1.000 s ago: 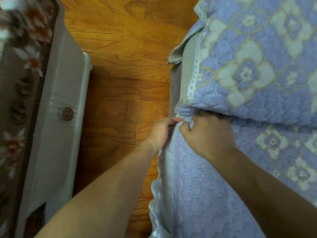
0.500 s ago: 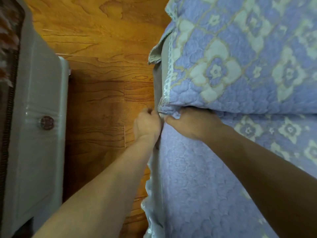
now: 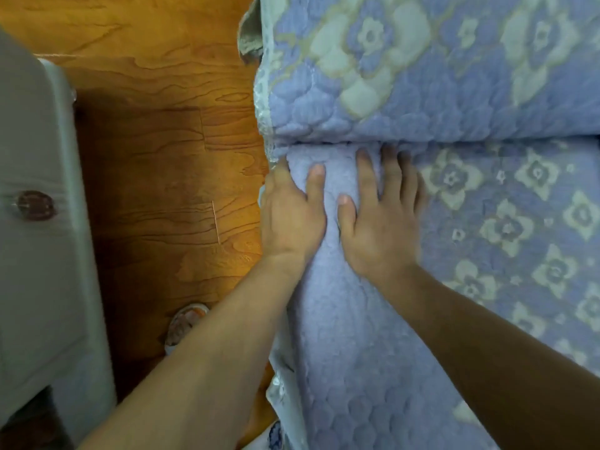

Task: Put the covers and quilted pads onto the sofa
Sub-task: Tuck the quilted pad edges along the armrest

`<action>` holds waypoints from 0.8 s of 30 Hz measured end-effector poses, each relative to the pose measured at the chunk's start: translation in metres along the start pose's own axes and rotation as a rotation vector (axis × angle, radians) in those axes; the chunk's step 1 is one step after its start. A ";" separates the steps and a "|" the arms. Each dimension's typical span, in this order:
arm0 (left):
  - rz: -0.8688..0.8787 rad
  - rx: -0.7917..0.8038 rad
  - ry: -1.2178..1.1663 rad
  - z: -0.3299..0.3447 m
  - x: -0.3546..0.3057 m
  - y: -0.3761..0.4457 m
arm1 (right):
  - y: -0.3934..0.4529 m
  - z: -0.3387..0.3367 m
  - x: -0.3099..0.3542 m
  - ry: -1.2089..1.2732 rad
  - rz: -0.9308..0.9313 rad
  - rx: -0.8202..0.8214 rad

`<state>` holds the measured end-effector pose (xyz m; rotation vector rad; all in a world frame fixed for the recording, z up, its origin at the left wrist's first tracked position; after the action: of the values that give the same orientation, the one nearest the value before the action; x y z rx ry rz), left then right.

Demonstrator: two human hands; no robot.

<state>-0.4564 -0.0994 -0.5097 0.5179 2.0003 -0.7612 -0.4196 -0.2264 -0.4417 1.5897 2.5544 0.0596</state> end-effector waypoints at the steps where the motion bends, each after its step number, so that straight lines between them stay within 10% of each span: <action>1: 0.002 0.003 0.038 0.004 0.002 0.003 | 0.003 0.006 0.002 -0.025 -0.002 0.005; 8: -0.175 0.161 0.234 -0.039 -0.031 -0.009 | -0.008 -0.034 -0.007 0.142 0.112 -0.053; 11: 0.240 0.054 0.455 -0.066 -0.064 -0.078 | -0.067 -0.072 -0.021 0.191 0.262 -0.141; 15: 0.822 0.375 0.799 -0.042 -0.037 -0.120 | -0.162 -0.058 -0.072 0.070 0.511 -0.010; 24: 0.772 0.442 1.172 -0.031 -0.036 -0.124 | -0.254 -0.057 -0.095 0.252 0.637 0.088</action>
<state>-0.5339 -0.1694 -0.4281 2.2327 2.2655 -0.3853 -0.6121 -0.4226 -0.4029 2.5059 2.1118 0.2229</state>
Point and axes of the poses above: each hand's wrist, its own y-axis towards the middle knuckle, its own z-axis out of the palm, x = y × z, the point moved 3 cm from there along y, towards the middle knuckle, and after that the axes turned 10 degrees about -x, right-handed, at the moved point
